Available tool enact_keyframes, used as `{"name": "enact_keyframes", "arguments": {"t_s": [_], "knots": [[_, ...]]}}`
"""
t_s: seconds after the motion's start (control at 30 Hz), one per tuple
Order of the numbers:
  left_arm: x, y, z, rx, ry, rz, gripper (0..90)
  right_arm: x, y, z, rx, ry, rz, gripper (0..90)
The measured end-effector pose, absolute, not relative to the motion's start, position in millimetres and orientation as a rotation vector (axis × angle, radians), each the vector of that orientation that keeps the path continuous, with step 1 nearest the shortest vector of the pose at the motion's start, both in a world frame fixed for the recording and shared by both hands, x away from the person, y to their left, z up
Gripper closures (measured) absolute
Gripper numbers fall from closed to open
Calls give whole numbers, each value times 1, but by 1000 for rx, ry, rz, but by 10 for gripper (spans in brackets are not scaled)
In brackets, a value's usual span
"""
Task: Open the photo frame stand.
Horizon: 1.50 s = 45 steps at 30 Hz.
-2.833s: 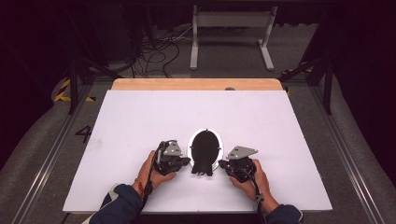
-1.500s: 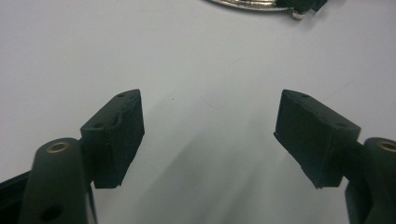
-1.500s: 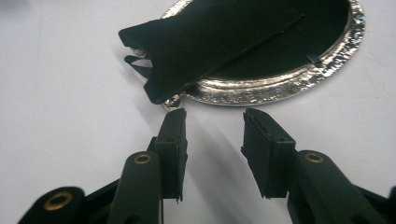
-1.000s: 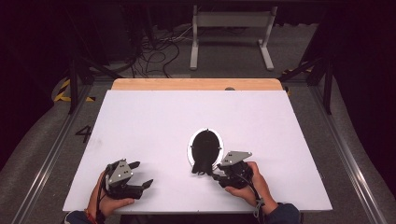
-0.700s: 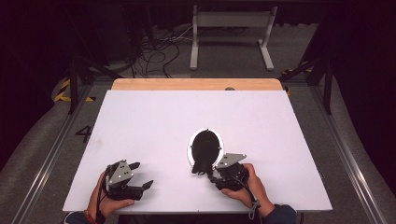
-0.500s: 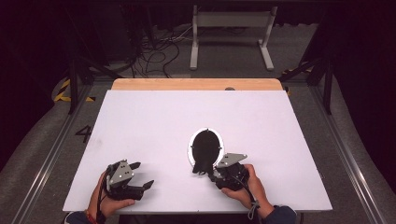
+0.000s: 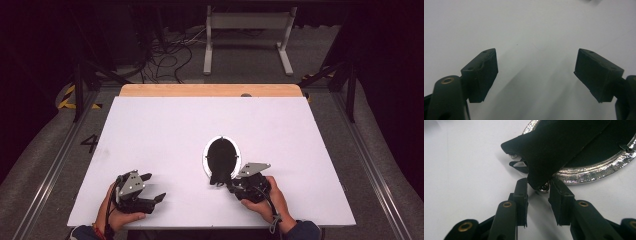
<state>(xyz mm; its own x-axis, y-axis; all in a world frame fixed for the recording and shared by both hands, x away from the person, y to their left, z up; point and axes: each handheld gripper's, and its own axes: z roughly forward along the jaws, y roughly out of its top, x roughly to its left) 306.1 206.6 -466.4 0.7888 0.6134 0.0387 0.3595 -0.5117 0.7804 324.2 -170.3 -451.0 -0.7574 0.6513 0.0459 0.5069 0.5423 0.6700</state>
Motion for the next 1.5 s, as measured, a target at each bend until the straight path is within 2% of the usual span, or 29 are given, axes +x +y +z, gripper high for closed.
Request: {"name": "enact_keyframes", "arguments": {"t_s": [0.47,0.6,0.77,0.93,1.33,1.5], "knots": [[308,204,-467,2170,723,393,181,332,-180,-450,1076,2582,1206,697],[309,202,-468,2174,722,389,180,336,-183,-451,1134,2586,1279,677],[310,201,-468,2181,720,390,179,344,-185,-453,1214,2565,1343,584],[312,199,-468,2190,744,402,179,352,-187,-456,1280,2574,1444,561],[329,188,-465,2176,750,385,178,368,-191,-464,1515,2548,1658,571],[340,179,-464,2189,721,369,186,375,-193,-466,1648,2499,1739,539]]}}
